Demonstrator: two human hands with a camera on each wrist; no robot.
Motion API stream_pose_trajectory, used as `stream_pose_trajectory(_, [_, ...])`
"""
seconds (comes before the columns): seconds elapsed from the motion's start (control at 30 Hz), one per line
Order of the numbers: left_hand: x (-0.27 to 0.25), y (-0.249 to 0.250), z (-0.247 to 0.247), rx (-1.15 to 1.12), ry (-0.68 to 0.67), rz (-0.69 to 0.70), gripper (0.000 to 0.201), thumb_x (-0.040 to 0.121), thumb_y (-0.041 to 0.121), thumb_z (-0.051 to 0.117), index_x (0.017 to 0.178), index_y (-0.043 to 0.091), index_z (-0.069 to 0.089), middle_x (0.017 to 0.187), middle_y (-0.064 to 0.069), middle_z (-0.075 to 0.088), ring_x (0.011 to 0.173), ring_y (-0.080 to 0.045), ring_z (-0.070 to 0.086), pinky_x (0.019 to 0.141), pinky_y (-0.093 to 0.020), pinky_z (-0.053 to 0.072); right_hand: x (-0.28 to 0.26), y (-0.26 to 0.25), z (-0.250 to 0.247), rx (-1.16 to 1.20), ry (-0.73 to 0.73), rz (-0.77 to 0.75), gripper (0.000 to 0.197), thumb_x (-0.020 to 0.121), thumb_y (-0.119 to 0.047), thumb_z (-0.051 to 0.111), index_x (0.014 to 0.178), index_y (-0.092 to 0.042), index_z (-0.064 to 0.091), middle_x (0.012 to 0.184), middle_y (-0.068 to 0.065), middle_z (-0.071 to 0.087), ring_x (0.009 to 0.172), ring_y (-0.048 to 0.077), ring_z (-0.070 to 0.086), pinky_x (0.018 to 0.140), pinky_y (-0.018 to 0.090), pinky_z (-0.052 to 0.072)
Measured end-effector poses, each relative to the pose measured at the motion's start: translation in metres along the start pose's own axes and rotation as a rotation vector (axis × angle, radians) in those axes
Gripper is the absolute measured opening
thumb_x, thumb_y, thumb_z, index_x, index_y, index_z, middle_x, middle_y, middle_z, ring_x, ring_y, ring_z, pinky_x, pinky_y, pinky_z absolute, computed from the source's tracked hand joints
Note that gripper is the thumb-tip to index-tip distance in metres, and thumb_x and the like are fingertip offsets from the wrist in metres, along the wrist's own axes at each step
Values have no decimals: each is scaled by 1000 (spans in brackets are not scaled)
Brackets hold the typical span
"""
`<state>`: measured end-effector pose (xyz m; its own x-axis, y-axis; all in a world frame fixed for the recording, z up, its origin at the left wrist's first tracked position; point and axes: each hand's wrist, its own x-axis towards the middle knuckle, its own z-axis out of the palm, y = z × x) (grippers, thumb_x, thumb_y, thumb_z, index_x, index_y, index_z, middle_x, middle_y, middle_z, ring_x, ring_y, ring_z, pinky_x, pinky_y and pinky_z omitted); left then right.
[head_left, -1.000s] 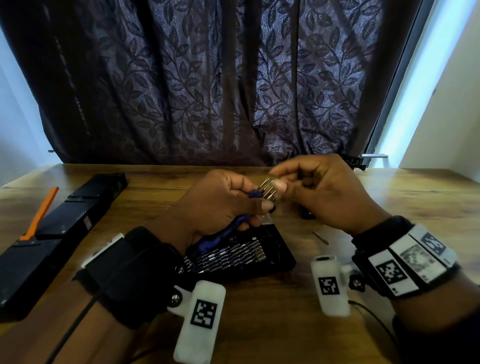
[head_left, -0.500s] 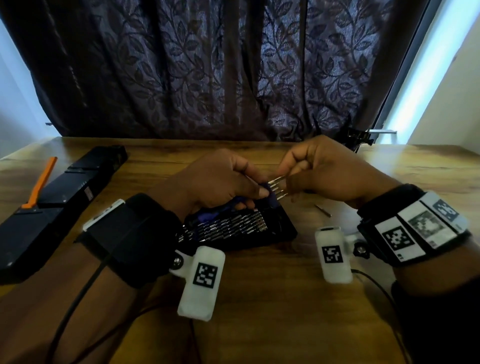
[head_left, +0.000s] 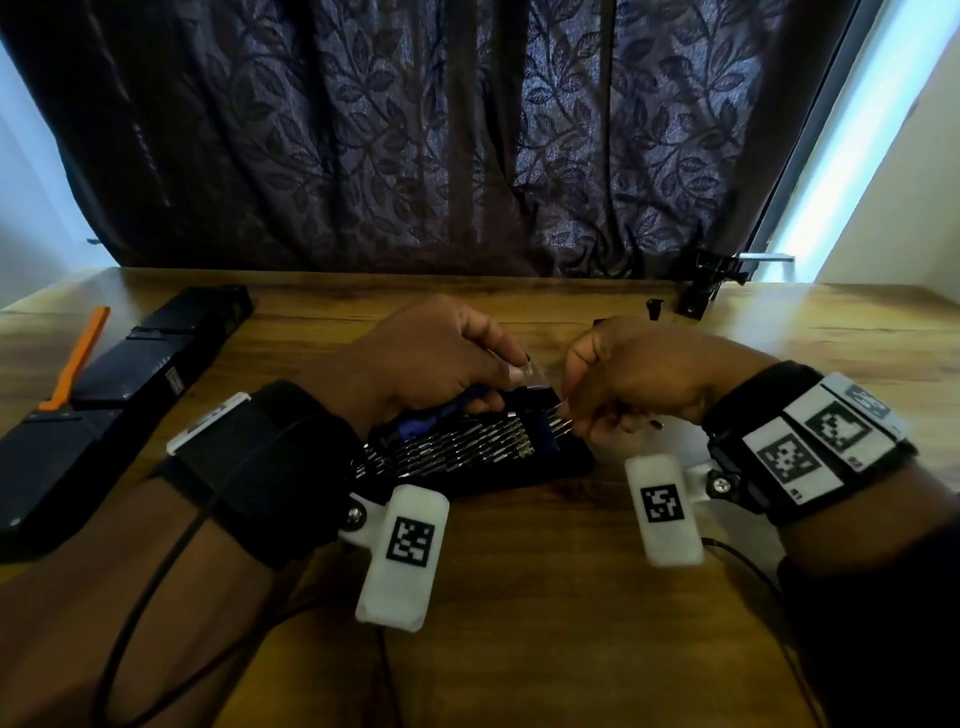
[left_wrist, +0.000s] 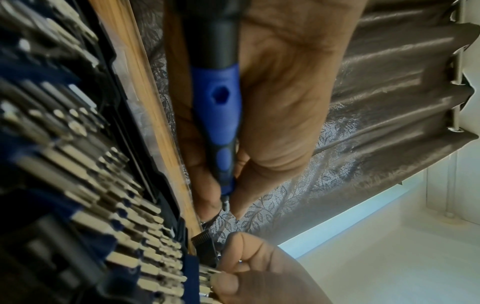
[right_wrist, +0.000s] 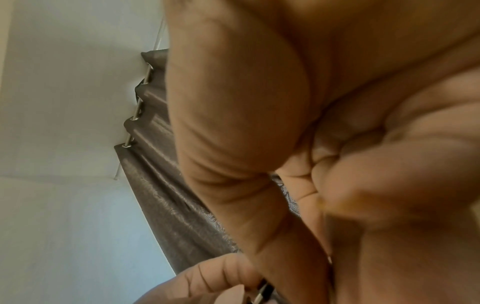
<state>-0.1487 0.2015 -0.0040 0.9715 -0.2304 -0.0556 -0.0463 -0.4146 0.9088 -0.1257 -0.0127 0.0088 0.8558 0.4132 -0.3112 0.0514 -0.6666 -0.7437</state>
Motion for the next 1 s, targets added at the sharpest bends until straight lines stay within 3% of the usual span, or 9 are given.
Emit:
stream_pose_trajectory(0.2, [0,-3,3,-34,-24,-34,12,91,0,73,102,6,74,93,-15,79,75,-19,75,59,-20,57,2,1,0,-44,-26,4,12,90,1,71,83,-8,69,75,12,76,58,13,70,42,17,45])
stream_pose_trajectory(0.5, [5,-13,6,-80,-55,-86,12,90,-5,72,97,5,73,84,-14,76,76,-21,73,66,-26,61,5,-1,8,-81,-16,7,5,92,-8,72,97,-8,72,80,7,78,65,11,73,48,16,48])
stream_pose_trajectory(0.67, [5,-13,6,-75,-61,-96,13,90,-4,73,99,5,74,83,-13,76,73,-19,72,66,-25,61,7,-2,11,-102,-39,3,7,91,-12,75,95,-15,70,81,6,79,66,11,74,49,18,45])
stream_pose_trajectory(1.0, [5,-14,7,-77,-64,-99,13,89,-4,74,97,5,74,79,-12,75,70,-17,72,61,-23,59,11,0,10,-85,-35,-36,10,89,-7,76,93,-13,68,81,7,78,69,14,74,49,18,46])
